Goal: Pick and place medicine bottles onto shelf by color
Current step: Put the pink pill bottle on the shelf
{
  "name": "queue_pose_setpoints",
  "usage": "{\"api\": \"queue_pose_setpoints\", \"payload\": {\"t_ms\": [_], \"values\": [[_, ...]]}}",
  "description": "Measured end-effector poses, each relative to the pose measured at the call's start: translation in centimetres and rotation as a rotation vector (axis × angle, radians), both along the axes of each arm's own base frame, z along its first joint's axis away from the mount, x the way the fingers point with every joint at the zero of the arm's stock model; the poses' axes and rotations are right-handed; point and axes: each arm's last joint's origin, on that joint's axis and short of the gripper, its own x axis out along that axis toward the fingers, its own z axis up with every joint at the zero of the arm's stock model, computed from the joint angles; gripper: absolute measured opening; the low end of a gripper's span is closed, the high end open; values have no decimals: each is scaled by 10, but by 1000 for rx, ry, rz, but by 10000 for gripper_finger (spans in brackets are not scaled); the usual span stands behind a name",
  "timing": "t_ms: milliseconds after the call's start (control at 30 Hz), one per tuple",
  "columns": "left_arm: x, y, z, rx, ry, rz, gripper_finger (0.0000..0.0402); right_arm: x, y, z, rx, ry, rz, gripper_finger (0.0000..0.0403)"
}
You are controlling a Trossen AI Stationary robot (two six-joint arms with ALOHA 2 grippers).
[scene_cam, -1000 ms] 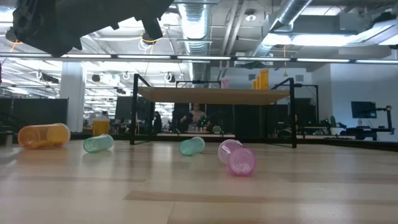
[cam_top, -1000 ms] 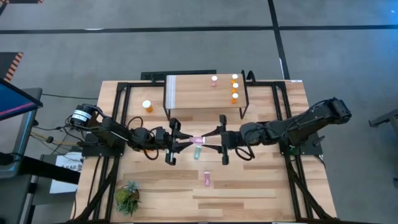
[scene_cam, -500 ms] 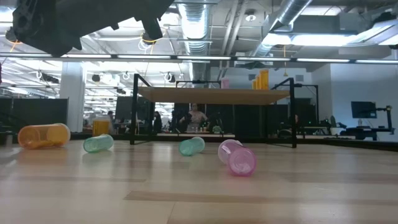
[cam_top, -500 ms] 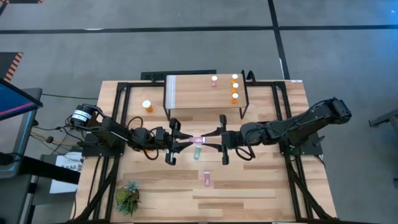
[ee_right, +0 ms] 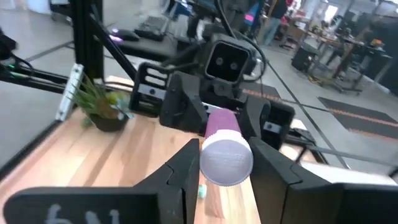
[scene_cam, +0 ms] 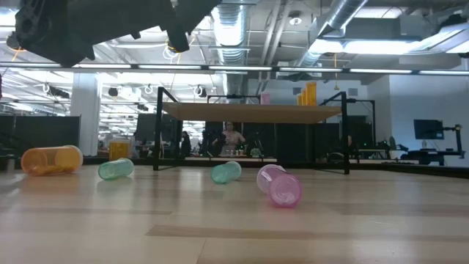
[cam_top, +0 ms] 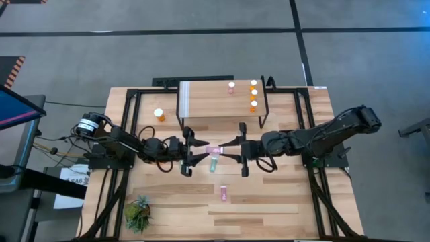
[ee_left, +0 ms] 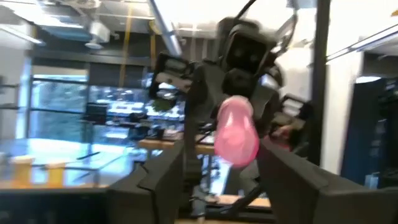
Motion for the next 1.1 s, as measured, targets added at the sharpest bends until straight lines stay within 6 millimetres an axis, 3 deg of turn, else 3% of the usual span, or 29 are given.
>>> {"api": "queue_pose_setpoints", "payload": {"t_ms": [300, 633, 900, 1100], "values": [[-7, 15, -19, -6, 122, 189, 268, -2, -25, 7, 13, 146, -150, 133], [-8, 34, -39, -165, 252, 279, 272, -11, -92, 49, 122, 308, -413, 133], [-6, 42, -41, -236, 261, 225, 272, -18, -145, 54, 261, 410, -455, 133], [-6, 42, -41, -248, 263, 223, 272, -7, -176, 62, 326, 548, -497, 133]]}}
